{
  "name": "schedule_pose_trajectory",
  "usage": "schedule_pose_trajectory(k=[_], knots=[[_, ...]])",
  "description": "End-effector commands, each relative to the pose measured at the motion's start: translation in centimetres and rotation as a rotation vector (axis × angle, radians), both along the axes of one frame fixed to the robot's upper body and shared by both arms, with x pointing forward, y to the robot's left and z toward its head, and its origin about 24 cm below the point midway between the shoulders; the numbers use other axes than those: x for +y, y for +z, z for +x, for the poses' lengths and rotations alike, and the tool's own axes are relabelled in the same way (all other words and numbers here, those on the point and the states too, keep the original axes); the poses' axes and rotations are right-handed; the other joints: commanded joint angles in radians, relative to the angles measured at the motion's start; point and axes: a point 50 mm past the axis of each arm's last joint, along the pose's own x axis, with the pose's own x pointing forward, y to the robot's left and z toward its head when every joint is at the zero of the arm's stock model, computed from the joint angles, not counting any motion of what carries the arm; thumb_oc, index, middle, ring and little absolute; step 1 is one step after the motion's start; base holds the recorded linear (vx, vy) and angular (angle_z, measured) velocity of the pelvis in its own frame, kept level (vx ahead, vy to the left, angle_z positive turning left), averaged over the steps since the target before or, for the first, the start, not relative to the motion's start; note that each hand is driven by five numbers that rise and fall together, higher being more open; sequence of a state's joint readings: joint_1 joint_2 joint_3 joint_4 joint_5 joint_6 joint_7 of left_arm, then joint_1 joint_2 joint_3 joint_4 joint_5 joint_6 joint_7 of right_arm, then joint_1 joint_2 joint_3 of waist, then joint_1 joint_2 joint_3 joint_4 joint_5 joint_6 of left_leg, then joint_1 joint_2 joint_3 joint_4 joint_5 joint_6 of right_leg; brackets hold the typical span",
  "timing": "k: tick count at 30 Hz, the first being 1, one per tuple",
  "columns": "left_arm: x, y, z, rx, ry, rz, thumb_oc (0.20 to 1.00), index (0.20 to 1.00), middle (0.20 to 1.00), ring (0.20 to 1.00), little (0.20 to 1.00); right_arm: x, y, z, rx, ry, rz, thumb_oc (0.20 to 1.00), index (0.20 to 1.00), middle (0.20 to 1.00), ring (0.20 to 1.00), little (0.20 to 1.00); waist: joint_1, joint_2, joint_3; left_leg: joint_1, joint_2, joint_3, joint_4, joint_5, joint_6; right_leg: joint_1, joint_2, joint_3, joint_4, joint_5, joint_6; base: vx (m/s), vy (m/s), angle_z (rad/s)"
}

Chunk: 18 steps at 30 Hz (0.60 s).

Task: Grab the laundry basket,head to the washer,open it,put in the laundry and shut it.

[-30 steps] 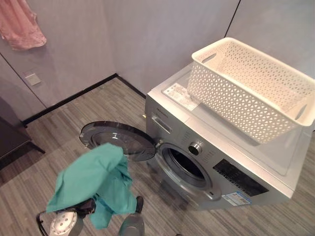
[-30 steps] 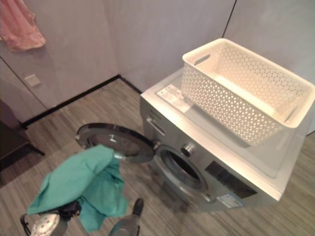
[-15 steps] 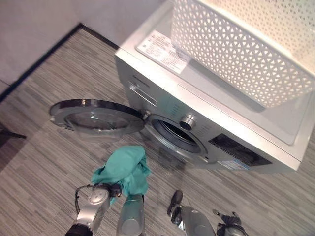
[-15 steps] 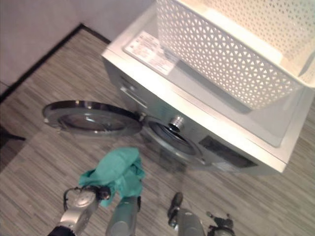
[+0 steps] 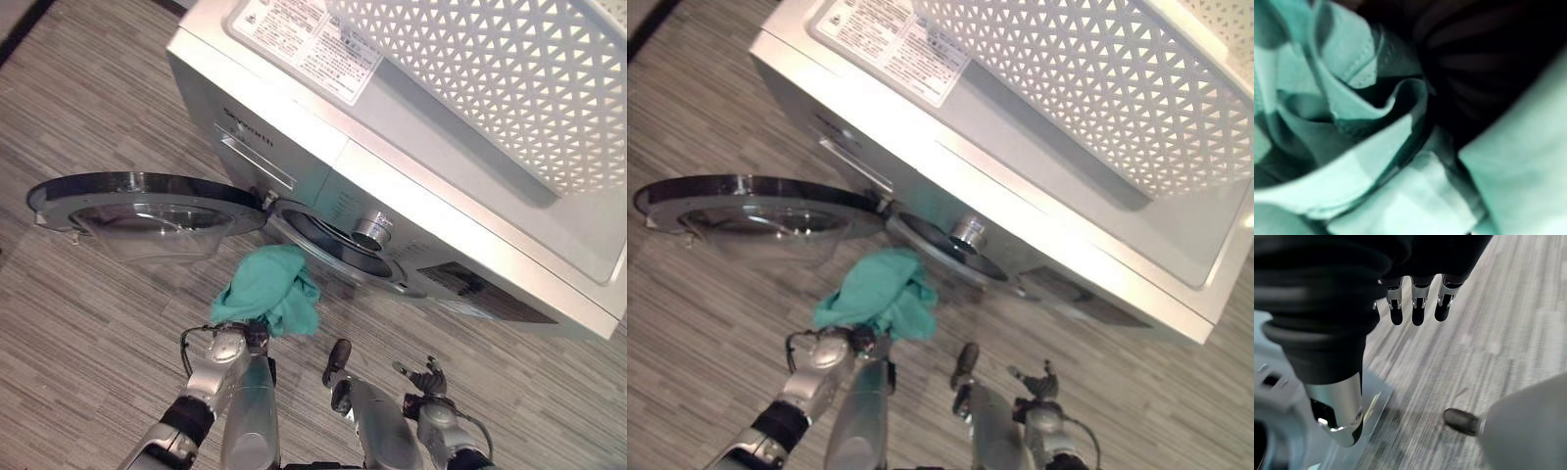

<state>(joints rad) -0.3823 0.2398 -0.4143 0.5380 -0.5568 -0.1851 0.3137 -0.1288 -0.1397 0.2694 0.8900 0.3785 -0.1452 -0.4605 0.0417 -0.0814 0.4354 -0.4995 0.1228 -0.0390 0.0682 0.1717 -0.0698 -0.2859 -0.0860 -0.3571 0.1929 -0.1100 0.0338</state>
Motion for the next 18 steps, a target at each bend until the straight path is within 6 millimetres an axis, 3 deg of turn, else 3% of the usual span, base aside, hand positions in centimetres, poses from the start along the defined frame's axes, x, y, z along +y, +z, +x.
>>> schedule_pose_trajectory(k=[1, 2, 4, 5, 7, 8, 12, 13, 17, 18], knots=[[-2.5, 3.8, 2.2, -0.136, 0.050, -0.144, 0.200, 0.200, 0.200, 0.200, 0.200, -0.2, 0.6, 0.0, -0.054, -0.047, -0.003, 1.000, 1.000, 1.000, 1.000, 1.000, -0.024, -0.029, -0.021, -0.040, -0.042, 0.016, -0.044, -0.021, 0.047, -0.092, -0.059, 0.013, 0.142, -0.107, -0.028, 0.03, -0.024, -0.04], [-2.5, 3.8, 2.3, -0.138, 0.050, -0.145, 0.200, 0.200, 0.200, 0.200, 0.200, -0.2, 0.7, 0.0, -0.055, -0.047, -0.004, 1.000, 1.000, 1.000, 1.000, 1.000, -0.024, -0.029, -0.020, -0.042, -0.042, 0.016, -0.043, -0.021, 0.047, -0.093, -0.059, 0.013, 0.143, -0.108, -0.028, 0.03, -0.017, -0.06], [-2.8, 7.2, 4.1, -0.235, 0.067, -0.146, 0.200, 0.200, 0.200, 0.200, 0.200, 0.4, 1.2, 0.7, -0.091, -0.034, 0.004, 1.000, 1.000, 1.000, 1.000, 1.000, -0.046, -0.050, -0.011, -0.072, -0.041, 0.022, -0.043, -0.024, 0.045, -0.124, -0.059, 0.019, 0.140, -0.093, -0.020, 0.00, 0.000, 0.00], [-2.8, 7.3, 4.1, -0.236, 0.067, -0.146, 0.200, 0.200, 0.200, 0.200, 0.200, 0.5, 1.3, 0.8, -0.092, -0.034, 0.004, 1.000, 1.000, 1.000, 1.000, 1.000, -0.046, -0.050, -0.011, -0.073, -0.041, 0.023, -0.043, -0.024, 0.045, -0.126, -0.059, 0.019, 0.140, -0.092, -0.020, 0.00, 0.000, 0.00], [-2.7, 9.5, 5.1, -0.302, 0.074, -0.138, 0.200, 0.200, 0.200, 0.200, 0.200, 0.4, 0.9, 0.4, -0.067, -0.007, -0.025, 1.000, 1.000, 1.000, 1.000, 1.000, -0.058, -0.060, -0.011, -0.098, -0.041, 0.032, -0.035, -0.029, 0.045, -0.150, -0.059, 0.022, 0.140, -0.085, -0.016, 0.05, 0.004, -0.17], [-3.2, 11.4, 5.9, -0.349, 0.073, -0.144, 0.200, 0.200, 0.200, 0.200, 0.200, -0.2, -0.4, -1.0, 0.021, -0.011, -0.065, 1.000, 1.000, 1.000, 1.000, 1.000, -0.070, -0.064, -0.010, -0.118, -0.045, 0.030, -0.024, -0.038, 0.049, -0.163, -0.060, 0.019, 0.139, -0.083, -0.013, 0.06, -0.022, -0.16], [-4.4, 13.0, 6.4, -0.378, 0.067, -0.180, 0.200, 0.200, 0.200, 0.200, 0.200, -0.6, -1.8, -2.5, 0.120, -0.037, -0.078, 1.000, 1.000, 1.000, 1.000, 1.000, -0.082, -0.066, -0.009, -0.150, -0.055, 0.023, -0.010, -0.045, 0.051, -0.179, -0.062, 0.012, 0.134, -0.079, -0.011, 0.05, -0.022, 0.04], [-5.5, 14.1, 6.7, -0.392, 0.063, -0.220, 0.200, 0.200, 0.200, 0.200, 0.200, -0.1, -2.1, -2.9, 0.146, -0.014, -0.077, 1.000, 1.000, 1.000, 1.000, 1.000, -0.091, -0.073, -0.008, -0.165, -0.059, 0.026, -0.007, -0.050, 0.052, -0.191, -0.060, 0.012, 0.128, -0.075, -0.009, 0.06, -0.001, 0.03], [-7.1, 18.0, 8.0, -0.428, 0.082, -0.349, 0.200, 0.200, 0.200, 0.200, 0.200, 1.4, -1.7, -2.2, 0.102, 0.042, -0.065, 1.000, 1.000, 1.000, 1.000, 1.000, -0.125, -0.100, -0.012, -0.190, -0.062, 0.040, -0.007, -0.065, 0.054, -0.216, -0.060, 0.022, 0.109, -0.053, 0.003, 0.06, 0.005, -0.01], [-7.0, 18.1, 8.0, -0.429, 0.082, -0.350, 0.200, 0.200, 0.200, 0.200, 0.200, 1.3, -1.7, -2.1, 0.101, 0.042, -0.066, 1.000, 1.000, 1.000, 1.000, 1.000, -0.125, -0.099, -0.011, -0.191, -0.062, 0.040, -0.006, -0.065, 0.054, -0.217, -0.060, 0.022, 0.108, -0.053, 0.003, 0.05, 0.025, -0.02]])
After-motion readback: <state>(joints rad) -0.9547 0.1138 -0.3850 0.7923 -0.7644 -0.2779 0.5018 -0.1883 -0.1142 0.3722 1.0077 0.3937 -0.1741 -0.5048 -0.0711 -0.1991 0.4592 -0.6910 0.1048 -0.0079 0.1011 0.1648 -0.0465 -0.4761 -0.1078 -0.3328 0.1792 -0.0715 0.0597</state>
